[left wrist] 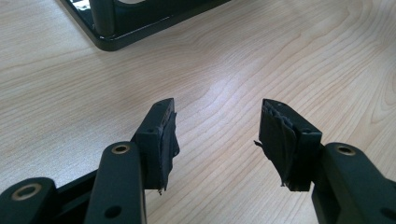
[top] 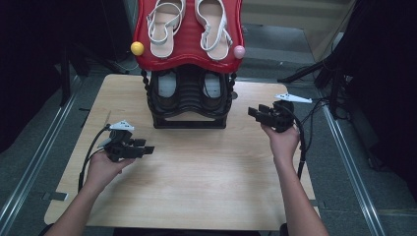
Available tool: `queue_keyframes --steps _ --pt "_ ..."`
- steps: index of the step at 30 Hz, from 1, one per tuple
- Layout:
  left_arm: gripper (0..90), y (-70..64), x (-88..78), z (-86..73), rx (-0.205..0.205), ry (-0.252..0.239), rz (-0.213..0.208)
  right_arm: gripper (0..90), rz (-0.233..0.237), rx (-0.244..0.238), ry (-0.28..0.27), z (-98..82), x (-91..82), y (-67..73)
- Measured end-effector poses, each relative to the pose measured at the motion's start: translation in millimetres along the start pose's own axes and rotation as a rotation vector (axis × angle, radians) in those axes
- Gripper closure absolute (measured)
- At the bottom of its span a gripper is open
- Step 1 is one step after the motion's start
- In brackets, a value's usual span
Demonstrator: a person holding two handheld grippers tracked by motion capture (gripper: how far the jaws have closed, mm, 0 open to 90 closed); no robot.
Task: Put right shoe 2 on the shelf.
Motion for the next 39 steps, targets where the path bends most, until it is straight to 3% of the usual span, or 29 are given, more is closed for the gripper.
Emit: queue_keyframes --steps 15,20,27,31,39 --pt "43.5 -2.3 -0.1 2.9 -0.011 -0.034 -0.023 49.0 0.017 0.026 0.027 -42.5 24.5 0.0" --pt "43.5 -0.9 -1.0 4.6 -0.008 -0.052 -0.009 49.5 0.006 -0.013 0.040 -49.1 30.7 3.4" --pt "40.4 0.4 -0.4 6.2 -0.008 -0.068 0.017 48.7 0.028 -0.006 0.052 -57.4 33.9 8.8" --pt "38.0 -0.9 0.3 6.6 -0.013 -0.068 0.003 48.4 0.013 -0.020 0.055 -60.5 34.0 7.7" --pt "33.5 -2.0 3.7 6.5 -0.020 -0.062 -0.009 47.7 0.017 0.002 0.056 -64.9 35.1 2.8"
Point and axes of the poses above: each handheld gripper's, and its own axes: x roughly forward along the jaws, z roughly out of its top, y roughly to its left, the point moved 9 cm from there along x, roughly forward along the jaws, and after that the axes turned 11 degrees about y, right-handed, at the moved point
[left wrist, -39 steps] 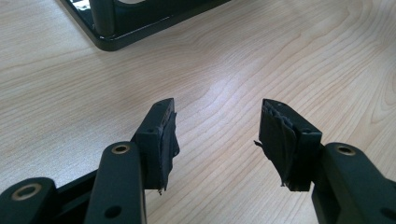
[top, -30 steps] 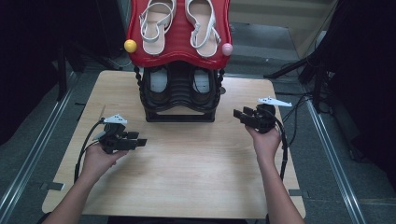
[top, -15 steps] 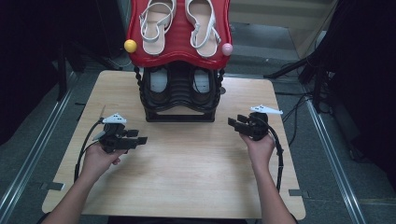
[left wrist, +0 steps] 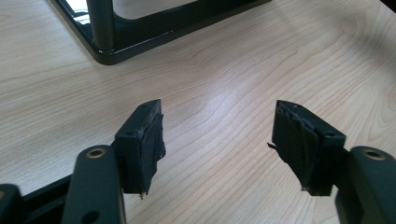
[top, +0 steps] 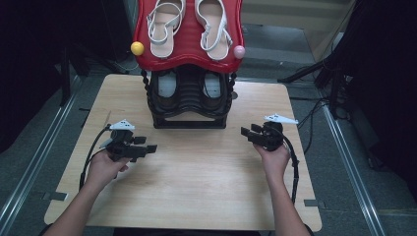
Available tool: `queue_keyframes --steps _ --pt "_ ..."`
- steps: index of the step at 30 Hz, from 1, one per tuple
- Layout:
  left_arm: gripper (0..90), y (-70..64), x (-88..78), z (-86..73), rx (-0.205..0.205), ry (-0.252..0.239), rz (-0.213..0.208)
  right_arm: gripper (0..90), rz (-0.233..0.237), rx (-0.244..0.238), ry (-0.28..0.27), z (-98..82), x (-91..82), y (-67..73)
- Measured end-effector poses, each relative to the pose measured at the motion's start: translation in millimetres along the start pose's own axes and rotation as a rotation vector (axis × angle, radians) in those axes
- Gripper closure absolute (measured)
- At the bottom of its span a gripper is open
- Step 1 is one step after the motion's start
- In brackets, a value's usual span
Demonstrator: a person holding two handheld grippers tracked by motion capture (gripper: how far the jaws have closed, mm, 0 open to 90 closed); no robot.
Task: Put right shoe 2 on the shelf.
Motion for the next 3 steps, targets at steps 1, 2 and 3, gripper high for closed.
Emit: queue_keyframes --steps 1,2,3 --pt "32.4 -0.4 1.1 0.0 -0.001 -0.002 -0.001 47.6 -0.001 -0.001 0.002 -0.4 0.2 -0.3" --pt "31.6 -0.5 1.7 -0.4 0.005 0.001 -0.003 47.3 -0.001 -0.001 0.001 -0.7 0.6 -0.4" --pt "31.1 -1.1 3.0 -0.6 0.007 0.000 -0.008 47.1 -0.001 -0.002 0.001 -0.8 0.9 -0.4"
Point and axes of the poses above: each handheld gripper's, and its own axes: x roughly forward along the jaws, z roughly out of its top, y roughly to its left, the point moved 9 cm from there along x, roughly forward along the jaws, and after that the axes turned 11 degrees about y, right-handed, at the moved point
